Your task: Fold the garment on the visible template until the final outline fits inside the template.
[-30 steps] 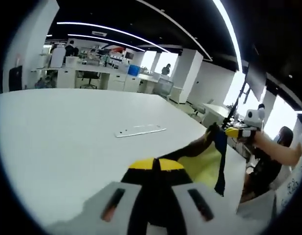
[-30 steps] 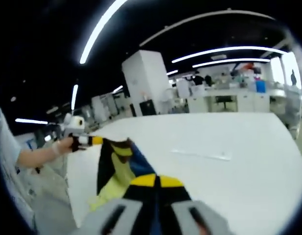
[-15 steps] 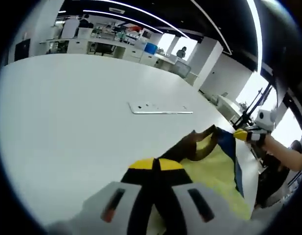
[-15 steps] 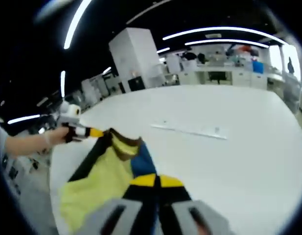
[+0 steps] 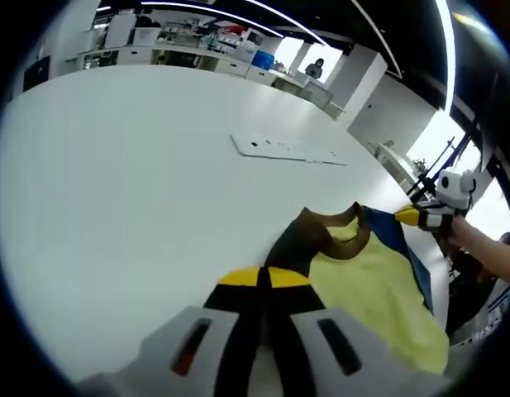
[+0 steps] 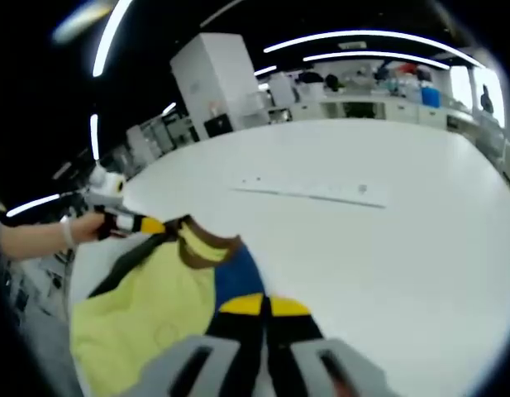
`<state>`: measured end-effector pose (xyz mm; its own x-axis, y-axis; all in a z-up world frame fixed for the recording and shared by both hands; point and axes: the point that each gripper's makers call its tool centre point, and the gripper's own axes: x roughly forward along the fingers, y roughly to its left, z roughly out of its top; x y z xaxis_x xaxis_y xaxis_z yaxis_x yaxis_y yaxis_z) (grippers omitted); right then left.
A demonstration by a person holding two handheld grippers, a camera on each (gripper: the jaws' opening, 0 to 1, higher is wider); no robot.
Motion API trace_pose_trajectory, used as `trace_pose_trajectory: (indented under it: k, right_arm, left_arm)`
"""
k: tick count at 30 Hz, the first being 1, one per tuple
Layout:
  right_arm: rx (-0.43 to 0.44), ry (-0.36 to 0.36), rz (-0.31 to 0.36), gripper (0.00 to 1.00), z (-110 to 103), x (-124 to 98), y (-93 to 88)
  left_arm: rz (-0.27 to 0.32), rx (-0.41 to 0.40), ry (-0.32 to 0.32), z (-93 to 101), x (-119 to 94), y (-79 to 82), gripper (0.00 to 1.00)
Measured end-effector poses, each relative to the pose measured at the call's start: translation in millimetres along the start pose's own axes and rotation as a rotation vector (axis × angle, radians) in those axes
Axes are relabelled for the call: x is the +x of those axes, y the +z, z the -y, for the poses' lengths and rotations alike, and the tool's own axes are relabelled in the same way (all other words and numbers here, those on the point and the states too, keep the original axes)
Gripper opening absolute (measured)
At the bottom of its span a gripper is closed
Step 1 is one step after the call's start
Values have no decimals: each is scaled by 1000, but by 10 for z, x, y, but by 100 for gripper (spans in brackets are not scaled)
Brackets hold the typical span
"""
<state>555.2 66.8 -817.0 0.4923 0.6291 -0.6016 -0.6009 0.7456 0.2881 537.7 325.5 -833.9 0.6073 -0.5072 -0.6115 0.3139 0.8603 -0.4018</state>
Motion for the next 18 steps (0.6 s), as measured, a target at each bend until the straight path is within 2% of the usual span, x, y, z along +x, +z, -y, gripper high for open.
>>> trace_pose_trajectory:
  k: [8, 12, 15, 18]
  right_arm:
    - [-5, -1, -10, 0, -15, 18, -52]
    - [-16, -11, -12, 0, -6, 12, -54]
    - [-41, -13, -7, 1, -18, -8, -41]
    - [-69, -9, 13, 13, -81, -75, -13]
  left_arm:
    - [9, 45, -24, -43, 57, 13, 0]
    - [43, 119, -34, -67, 39, 78, 1]
    - [54, 110, -44, -75, 14, 112, 15]
    - [60, 120, -51, -61, -34, 139, 30]
